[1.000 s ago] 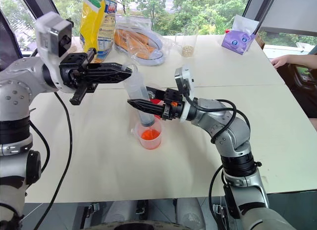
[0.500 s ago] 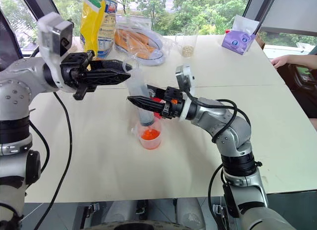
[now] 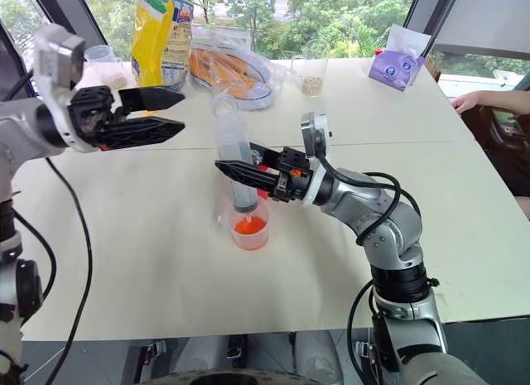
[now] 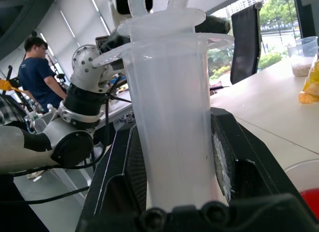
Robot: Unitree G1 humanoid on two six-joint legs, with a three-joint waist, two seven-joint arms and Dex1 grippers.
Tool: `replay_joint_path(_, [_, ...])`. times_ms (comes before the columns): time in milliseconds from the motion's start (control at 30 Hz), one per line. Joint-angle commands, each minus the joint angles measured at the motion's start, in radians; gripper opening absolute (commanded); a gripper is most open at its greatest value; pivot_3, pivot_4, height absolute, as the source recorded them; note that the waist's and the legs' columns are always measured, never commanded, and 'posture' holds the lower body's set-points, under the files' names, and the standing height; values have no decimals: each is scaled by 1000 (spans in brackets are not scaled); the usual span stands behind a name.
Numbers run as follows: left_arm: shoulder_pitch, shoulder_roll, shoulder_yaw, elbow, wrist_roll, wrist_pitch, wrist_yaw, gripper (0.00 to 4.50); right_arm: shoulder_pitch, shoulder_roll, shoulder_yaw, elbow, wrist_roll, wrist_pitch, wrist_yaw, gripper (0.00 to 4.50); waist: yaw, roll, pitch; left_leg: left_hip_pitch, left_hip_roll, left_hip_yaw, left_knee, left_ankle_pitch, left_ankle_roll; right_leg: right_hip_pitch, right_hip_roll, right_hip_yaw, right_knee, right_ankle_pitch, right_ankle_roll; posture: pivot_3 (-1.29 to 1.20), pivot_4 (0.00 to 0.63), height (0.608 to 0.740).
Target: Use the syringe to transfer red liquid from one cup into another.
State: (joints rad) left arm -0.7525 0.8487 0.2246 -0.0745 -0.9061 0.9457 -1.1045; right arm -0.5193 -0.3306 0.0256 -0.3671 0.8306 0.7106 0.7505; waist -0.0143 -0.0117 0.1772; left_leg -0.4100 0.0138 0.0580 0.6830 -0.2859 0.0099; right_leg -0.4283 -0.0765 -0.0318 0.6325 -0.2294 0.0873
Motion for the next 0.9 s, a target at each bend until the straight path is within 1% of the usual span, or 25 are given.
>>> replay_joint_path(33, [65,31,71,-70,-30,-3,8,4425,-40,-2,-55,-21,47,3,-28,1413,0,0,0,0,0,0,0,0,0,0,0,0,0,0,0,0,150,740])
replay_joint_path(100, [113,31,78,-114,-38,-4,14,4425,-90,0,-97,-3,97,39,-82,1413,1,0,0,0,0,0,0,0,0,0,0,0,0,0,0,0,150,740])
replay_joint_path(167, [154,25,79,-155,-42,-11,25,4425,-167,7,-169,43,190,100,-185,1413,1,0,0,0,0,0,0,0,0,0,-1,0,0,0,0,0,150,740])
replay_joint_path(233, [193,18,71,-193,-33,-29,33,4425,-252,-20,-234,100,284,178,-274,1413,2,0,0,0,0,0,0,0,-1,0,-2,0,0,0,0,0,150,740])
replay_joint_path(267, [209,14,67,-210,-30,-37,36,4425,-290,-45,-255,130,308,221,-312,1413,2,0,0,0,0,0,0,0,-1,0,-2,0,0,0,-1,0,150,740])
replay_joint_path(333, [237,7,61,-232,-28,-48,43,4425,-350,-126,-258,190,279,308,-361,1413,2,0,0,0,0,0,0,0,-1,0,-3,0,0,0,-1,0,150,740])
replay_joint_path(367, [248,4,59,-242,-29,-53,47,4425,-372,-166,-264,229,289,363,-379,1413,3,0,0,0,0,0,0,0,-1,0,-4,0,0,-2,-4,0,150,740])
replay_joint_path(467, [282,-7,57,-266,-31,-66,60,4425,-438,-268,-288,393,320,570,-450,1413,2,0,0,0,0,0,-1,0,0,0,-5,0,-2,-2,-5,0,150,740])
replay_joint_path(567, [301,-12,61,-283,-41,-69,74,4425,-487,-313,-278,524,258,706,-521,1413,1,0,0,0,0,1,-1,0,0,0,-5,0,-2,-2,-5,0,150,740])
replay_joint_path(633, [310,-19,66,-290,-51,-68,89,4425,-498,-342,-228,582,185,785,-542,1413,-1,0,0,0,0,1,-1,0,0,0,-5,0,-2,-2,-5,0,150,740])
replay_joint_path(700, [318,-25,68,-298,-58,-69,102,4425,-489,-361,-175,618,104,808,-552,1413,-1,0,0,0,0,1,-1,0,0,0,-4,1,-2,-2,-5,0,150,740])
replay_joint_path(800, [335,-30,63,-313,-60,-77,117,4425,-466,-356,-147,678,15,818,-555,1413,0,0,0,-1,0,2,-2,0,1,-1,-2,0,-2,-2,-5,0,150,740])
replay_joint_path(900, [346,-30,60,-327,-64,-80,127,4425,-427,-348,-102,728,-64,794,-529,1413,0,0,0,-1,-1,2,-2,-1,1,-1,-2,0,-2,-1,-3,0,150,740])
